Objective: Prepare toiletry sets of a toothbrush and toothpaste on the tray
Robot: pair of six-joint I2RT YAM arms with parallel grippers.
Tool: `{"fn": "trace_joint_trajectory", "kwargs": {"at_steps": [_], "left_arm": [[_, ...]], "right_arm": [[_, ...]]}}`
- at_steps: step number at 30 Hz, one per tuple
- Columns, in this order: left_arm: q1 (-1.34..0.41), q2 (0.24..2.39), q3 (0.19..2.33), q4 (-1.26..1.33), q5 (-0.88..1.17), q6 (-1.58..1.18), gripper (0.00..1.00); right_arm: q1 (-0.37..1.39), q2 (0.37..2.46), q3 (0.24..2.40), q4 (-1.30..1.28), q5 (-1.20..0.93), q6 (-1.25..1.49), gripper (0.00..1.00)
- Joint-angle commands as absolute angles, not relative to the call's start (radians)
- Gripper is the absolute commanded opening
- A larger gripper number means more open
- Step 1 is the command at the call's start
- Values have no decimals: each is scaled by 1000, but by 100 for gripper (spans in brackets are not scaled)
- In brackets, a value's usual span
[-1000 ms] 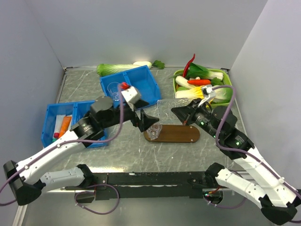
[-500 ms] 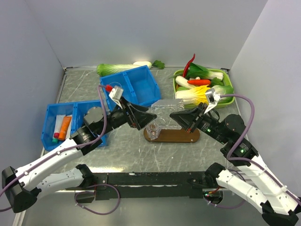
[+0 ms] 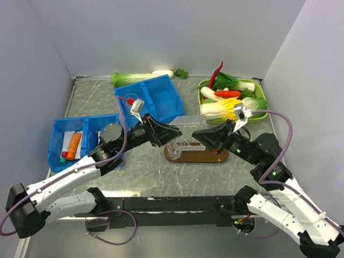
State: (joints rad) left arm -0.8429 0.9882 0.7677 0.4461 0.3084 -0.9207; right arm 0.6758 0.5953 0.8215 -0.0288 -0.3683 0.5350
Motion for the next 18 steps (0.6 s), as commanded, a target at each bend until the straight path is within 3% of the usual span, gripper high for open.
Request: {"fn": "trace_joint_trajectory", "kwargs": {"at_steps": [1,6,7,9,10,13,18], "left_arm": [[-841,974,759,543,336,-971,55],[-842,982,764,526,350,-957,40],[-842,980,765,519,348,-956,28],[-842,979,762,511,341,-948,15],[-842,971,761,500,338,-945,3],[-842,943,752,466,287,-931,1],[-842,873,726,396,141,-904,1]], "right_arm": [[672,581,822,57,-379,546,0],[672,598,818,63,-380,551,0],[673,601,818,57,-379,549,0],[675,609,821,43,-368,542,0],[672,612,821,35,-362,537,0],[673,617,828,5,-316,517,1],[673,635,867,-157,-221,457,34]]}}
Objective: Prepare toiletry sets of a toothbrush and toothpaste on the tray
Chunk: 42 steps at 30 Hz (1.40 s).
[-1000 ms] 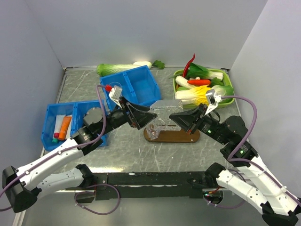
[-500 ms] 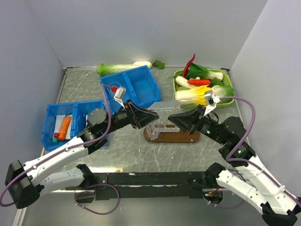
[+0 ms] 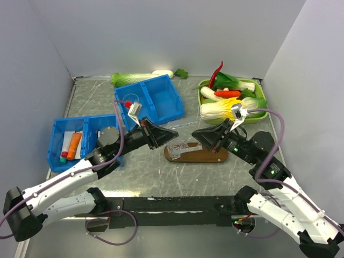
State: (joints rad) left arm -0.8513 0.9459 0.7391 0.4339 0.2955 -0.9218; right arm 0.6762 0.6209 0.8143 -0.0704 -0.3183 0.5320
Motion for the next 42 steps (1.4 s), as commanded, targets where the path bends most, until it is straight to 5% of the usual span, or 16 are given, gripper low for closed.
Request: {"fn": "trace_joint_trajectory", "kwargs": {"at_steps": [1,4,14,34,42], "left_arm": [[-842,864,724,382,99,-902,1],[-841,842,727,342,57,-894,1],[-841,857,758,298,43,-885,1],[-841,888,795,279,81,-871,1],[-841,884,795,284,113,-868,1]], "right_arm": [[672,641,874,-179,-195,434,42],[675,653,900,-251,-160,397,55],[707,721,960,-345,-111,330,70],[778,950,1032,-407,-14,336,60],[787,1011,1029,-370,-40,360,47]]}}
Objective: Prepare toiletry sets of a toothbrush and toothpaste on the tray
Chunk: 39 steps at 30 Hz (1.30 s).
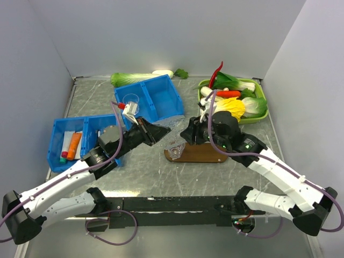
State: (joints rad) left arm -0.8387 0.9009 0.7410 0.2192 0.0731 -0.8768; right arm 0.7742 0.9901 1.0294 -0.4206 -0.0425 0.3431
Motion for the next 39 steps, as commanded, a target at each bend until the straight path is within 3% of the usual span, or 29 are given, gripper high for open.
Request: {"fn": "trace_joint_trajectory", "kwargs": {"at_steps": [1,9,11,13,18,19,20,26,31,34,39], "left_arm": [[-841,885,795,281,115,-868,1],[-841,922,830,221,141,-847,1],[-841,930,836,213,149,-838,1],[-841,933,847,204,158,-825,1],[-836,956,905,125,149,-750,17],[-835,960,931,111,150,-743,21],[-834,966,942,98,150,-727,34],[-819,962,959,66,159,-698,63],[-804,965,988,17,178,-658,78],[-793,969,1041,-78,126,-562,99],[-659,1038,1228,-256,90,-375,97]], "right_arm": [[787,1012,1028,-364,-41,364,44],[787,1008,1026,-356,-34,360,5],[788,1003,1022,-353,-31,362,0],[787,993,1016,-338,-35,368,0],[784,948,994,-316,-22,368,0],[784,936,999,-325,-12,364,0],[782,931,1003,-331,-2,357,0],[773,887,1014,-370,61,354,0],[759,868,1022,-406,115,354,0],[742,851,1031,-449,153,333,0],[666,786,1040,-541,184,281,0]]}}
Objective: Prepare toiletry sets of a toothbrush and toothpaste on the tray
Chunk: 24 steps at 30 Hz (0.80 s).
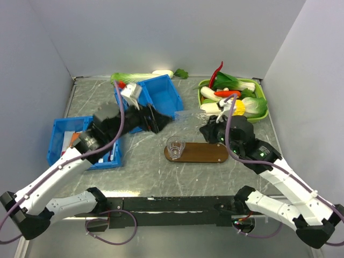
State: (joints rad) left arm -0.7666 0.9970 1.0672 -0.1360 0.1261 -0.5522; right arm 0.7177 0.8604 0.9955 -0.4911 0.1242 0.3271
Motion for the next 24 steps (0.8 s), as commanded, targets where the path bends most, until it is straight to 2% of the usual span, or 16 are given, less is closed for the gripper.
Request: {"fn": "trace_joint_trajectory", "kwargs": {"at_steps": [1,3,7,12,18,24], "left_arm": [[-628,1072,1248,-267,122,-335,96],[-542,1103,1288,-270,135,-301,97],[-514,1176,1304,-299,-72,-244,96],[-509,1141,1097,-169,-104,-236,97],[-509,1193,1117,-195,-165,-256,96],[-511,1126,1049,-140,-216,-255,96]], "right_arm": [[625,772,1040,-554,187,266,0],[582,736,1043,-596,180,253,0],[508,718,1054,-696,134,242,0],[489,736,1022,-844,115,259,0],[462,765,939,-864,6,321,0],[417,890,936,-854,-121,321,0]]}}
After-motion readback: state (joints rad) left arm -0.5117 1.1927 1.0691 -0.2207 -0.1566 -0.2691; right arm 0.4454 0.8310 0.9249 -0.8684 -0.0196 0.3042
